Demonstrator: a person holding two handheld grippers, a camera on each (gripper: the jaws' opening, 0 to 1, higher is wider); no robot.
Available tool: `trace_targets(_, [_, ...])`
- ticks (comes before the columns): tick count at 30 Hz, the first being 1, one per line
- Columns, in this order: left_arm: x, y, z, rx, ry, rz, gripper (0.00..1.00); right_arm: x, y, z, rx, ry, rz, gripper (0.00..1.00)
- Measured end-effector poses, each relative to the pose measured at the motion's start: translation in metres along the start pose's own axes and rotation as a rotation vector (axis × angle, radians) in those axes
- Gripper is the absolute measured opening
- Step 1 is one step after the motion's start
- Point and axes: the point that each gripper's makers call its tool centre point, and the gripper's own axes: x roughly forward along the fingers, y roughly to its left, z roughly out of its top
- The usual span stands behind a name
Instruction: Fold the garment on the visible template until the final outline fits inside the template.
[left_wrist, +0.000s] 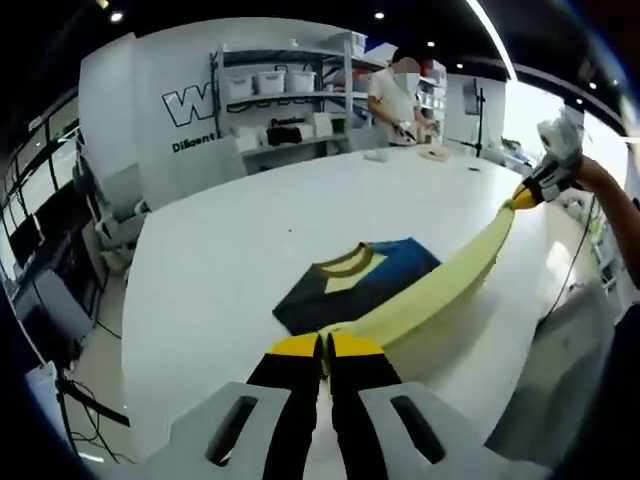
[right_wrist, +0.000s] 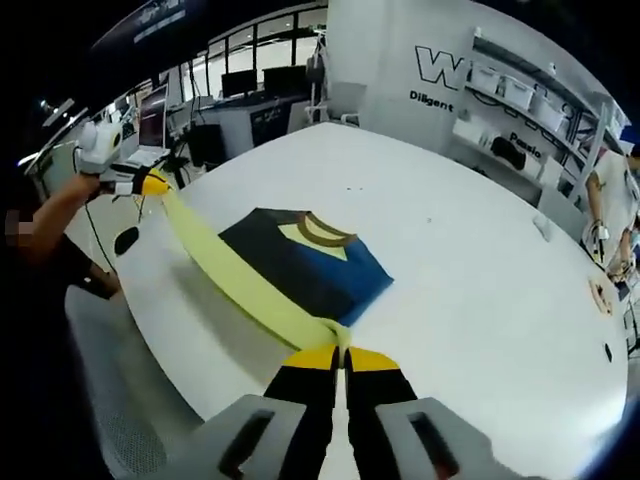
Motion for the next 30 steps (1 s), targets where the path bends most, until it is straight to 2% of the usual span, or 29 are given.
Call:
trace_targets(9, [0.033, 0.024, 0.020, 0.010, -0.005, 0.018, 0.00, 0.028, -0.025, 0.031, -0.021, -0.028, -0.043, 0.00])
trace_targets(14, [0.053, 0.037, 0.025, 0.010, 0.003, 0.029, 0.00, 0.046, -0.038, 0.050, -0.046, -0.049, -0.073, 0.00])
trace_targets(21, [0.084, 0.056, 0.024, -0.009, 0.028, 0.044, 0.00, 0.078, -0.061, 0.072, -0.049, -0.083, -0.116, 0.00])
trace_targets(24, [0.099, 0.063, 0.022, -0.032, 0.038, 0.048, 0.00, 0.093, -0.069, 0.077, -0.062, -0.085, -0.138, 0.00])
trace_targets(30, [0.130, 0.074, 0.015, -0.075, 0.047, 0.069, 0.00, 0.119, -0.080, 0.075, -0.072, -0.080, -0.161, 0.00])
